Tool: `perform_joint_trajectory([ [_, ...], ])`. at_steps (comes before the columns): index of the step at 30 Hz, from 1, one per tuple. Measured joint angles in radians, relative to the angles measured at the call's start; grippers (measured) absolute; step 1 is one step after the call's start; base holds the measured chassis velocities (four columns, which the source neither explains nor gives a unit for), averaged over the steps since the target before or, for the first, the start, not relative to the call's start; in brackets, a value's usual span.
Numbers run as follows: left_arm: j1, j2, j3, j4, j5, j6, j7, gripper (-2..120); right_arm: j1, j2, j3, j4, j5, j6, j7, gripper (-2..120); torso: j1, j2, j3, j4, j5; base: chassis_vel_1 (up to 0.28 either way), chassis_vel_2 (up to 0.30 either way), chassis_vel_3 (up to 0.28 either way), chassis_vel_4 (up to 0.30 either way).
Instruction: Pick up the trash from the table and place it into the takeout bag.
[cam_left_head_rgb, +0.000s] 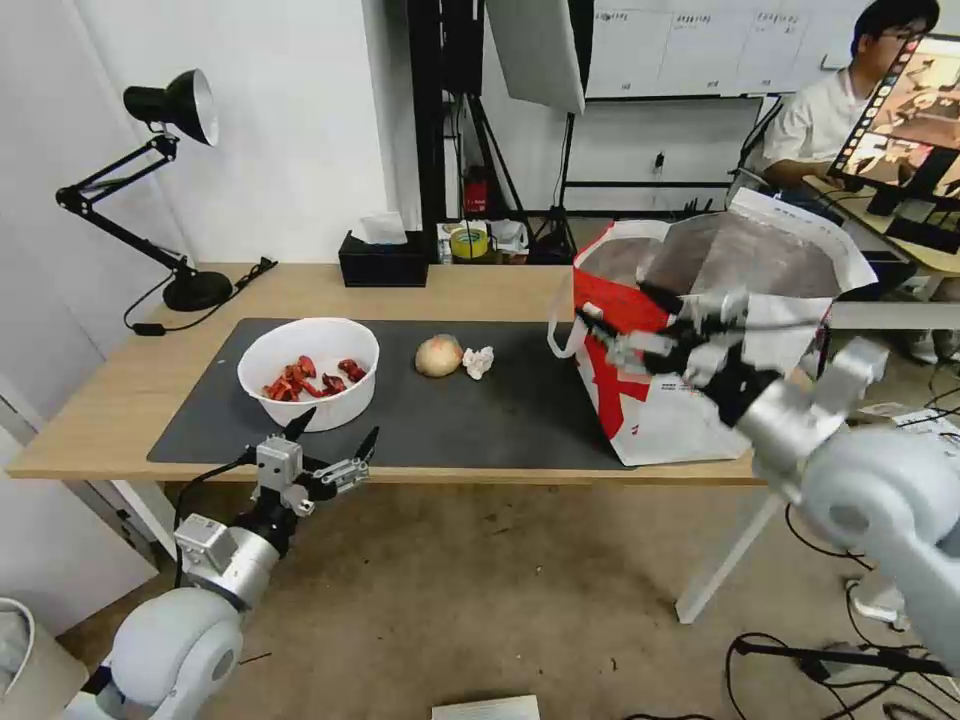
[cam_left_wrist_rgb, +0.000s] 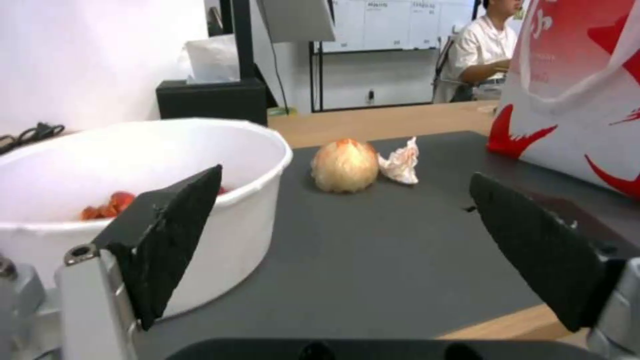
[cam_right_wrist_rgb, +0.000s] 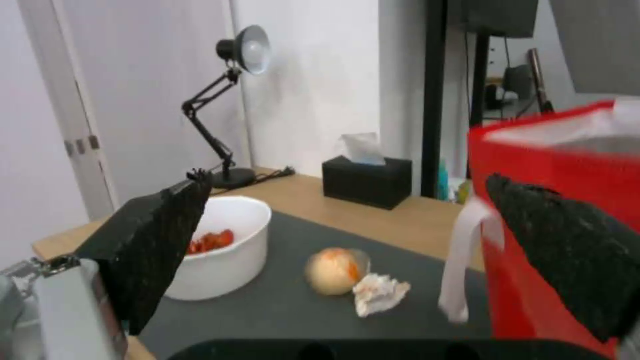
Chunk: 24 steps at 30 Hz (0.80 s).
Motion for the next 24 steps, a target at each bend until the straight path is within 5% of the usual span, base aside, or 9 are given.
perform_joint_trajectory([
  [5,0.019,-0.008,-0.010,0.009,0.000,-0.009,0.001,100,-0.125,0.059,-0.012,-0.014,-0.119,0.101,0.017,100,0.000,0.000,0.000,-0.0002,0.0003,0.000,0.000,0.000,0.000],
  [24,0.084,-0.039,-0.037,0.058,0.037,-0.005,0.002,100,-0.431,0.202,-0.046,-0.056,-0.327,0.255,0.075,100,0.000,0.000,0.000,-0.0002,0.0001,0.000,0.000,0.000,0.000],
])
